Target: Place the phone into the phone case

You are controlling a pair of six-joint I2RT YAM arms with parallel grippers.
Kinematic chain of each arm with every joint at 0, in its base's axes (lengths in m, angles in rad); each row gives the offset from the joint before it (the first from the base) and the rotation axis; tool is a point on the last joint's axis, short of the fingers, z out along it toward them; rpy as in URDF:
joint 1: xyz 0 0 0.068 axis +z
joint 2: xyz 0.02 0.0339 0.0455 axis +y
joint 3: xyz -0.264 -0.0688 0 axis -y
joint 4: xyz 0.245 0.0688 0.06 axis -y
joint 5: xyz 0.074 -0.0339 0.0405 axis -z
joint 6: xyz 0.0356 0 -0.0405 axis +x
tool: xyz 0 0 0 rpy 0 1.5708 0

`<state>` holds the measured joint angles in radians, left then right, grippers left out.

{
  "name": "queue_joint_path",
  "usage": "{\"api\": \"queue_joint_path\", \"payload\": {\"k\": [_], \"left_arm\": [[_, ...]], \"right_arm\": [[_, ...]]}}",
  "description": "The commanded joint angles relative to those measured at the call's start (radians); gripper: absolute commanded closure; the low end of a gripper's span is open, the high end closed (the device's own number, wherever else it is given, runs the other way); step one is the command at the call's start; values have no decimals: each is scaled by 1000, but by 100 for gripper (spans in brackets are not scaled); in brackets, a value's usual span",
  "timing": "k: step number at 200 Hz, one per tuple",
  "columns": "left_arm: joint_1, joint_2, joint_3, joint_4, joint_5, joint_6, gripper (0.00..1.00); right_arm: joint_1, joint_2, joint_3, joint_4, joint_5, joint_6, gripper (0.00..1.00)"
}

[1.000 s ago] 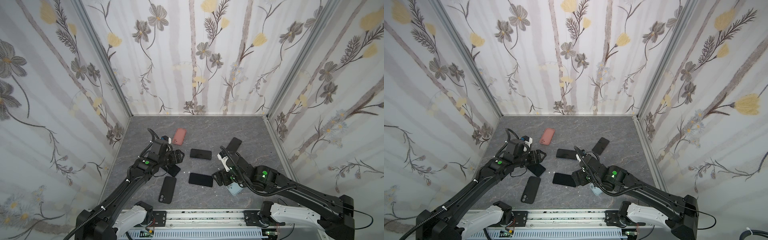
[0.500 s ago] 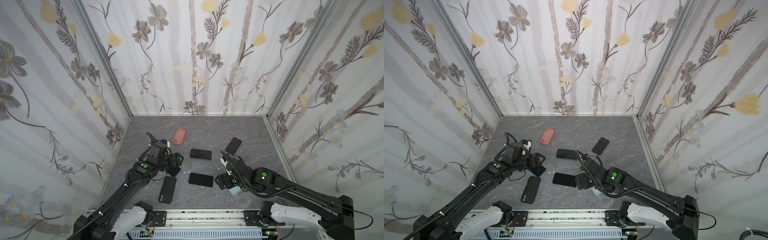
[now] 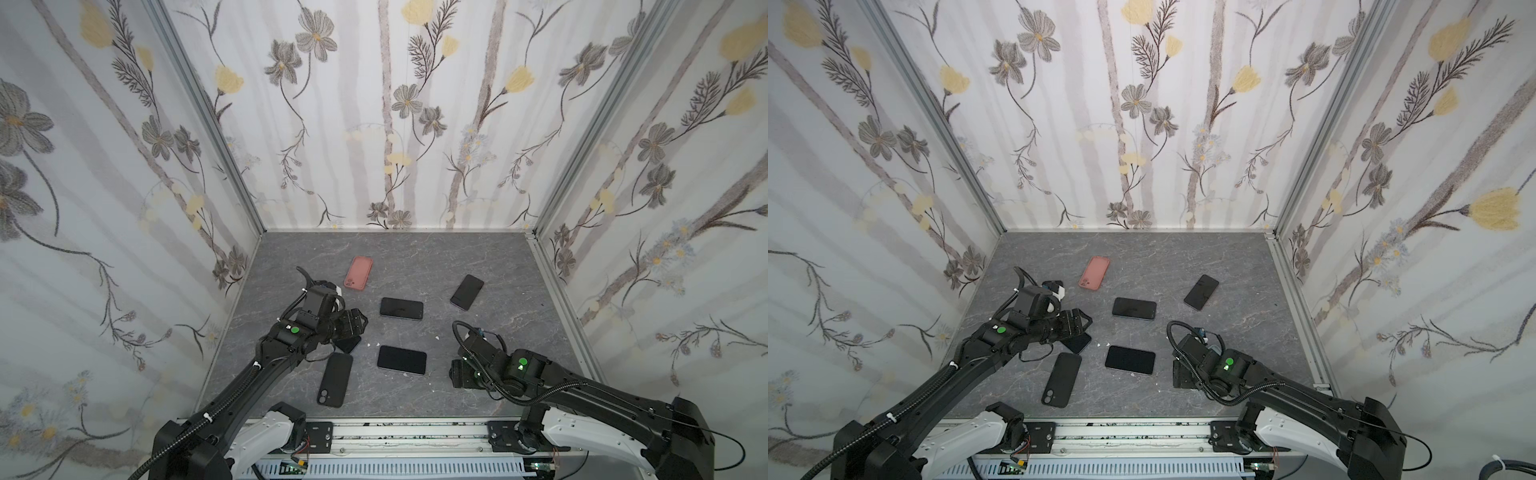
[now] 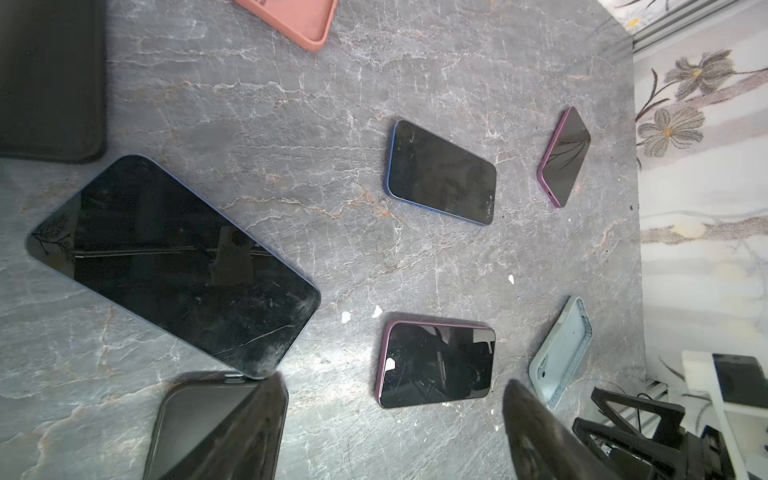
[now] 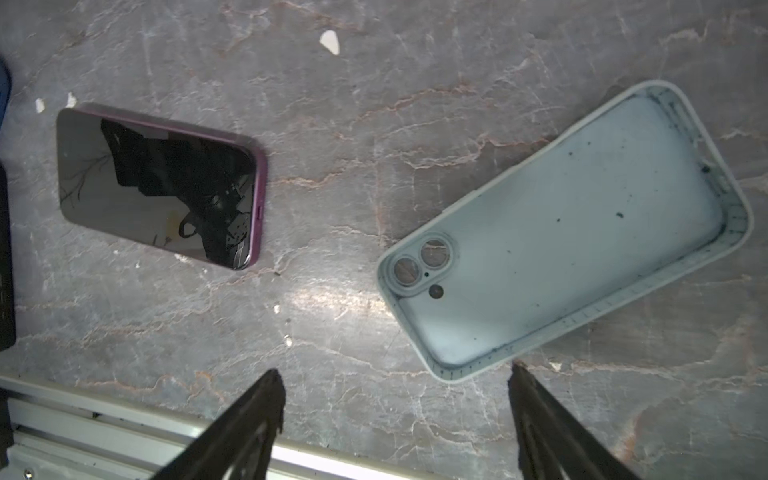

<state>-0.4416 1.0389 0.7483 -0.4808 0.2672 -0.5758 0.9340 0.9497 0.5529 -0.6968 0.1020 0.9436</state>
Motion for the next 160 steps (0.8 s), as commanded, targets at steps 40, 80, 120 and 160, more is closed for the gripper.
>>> {"api": "queue_joint_path", "payload": {"k": [40,80,120,160], "left_arm": [[-6,23,11,19,9,2,17],[-8,27,18,13,3,7,17],[-7,27,22,2,-8,15,17],[-7,41,29,3,-10,24,17]], "right_arm": [[-92,43,-46,203,-94,1,28],[-107,102,-65,270,-147,0,30],[-141,139,-79,326,-194,3,32],[-152,164,-95,407,-235,31,35]]}}
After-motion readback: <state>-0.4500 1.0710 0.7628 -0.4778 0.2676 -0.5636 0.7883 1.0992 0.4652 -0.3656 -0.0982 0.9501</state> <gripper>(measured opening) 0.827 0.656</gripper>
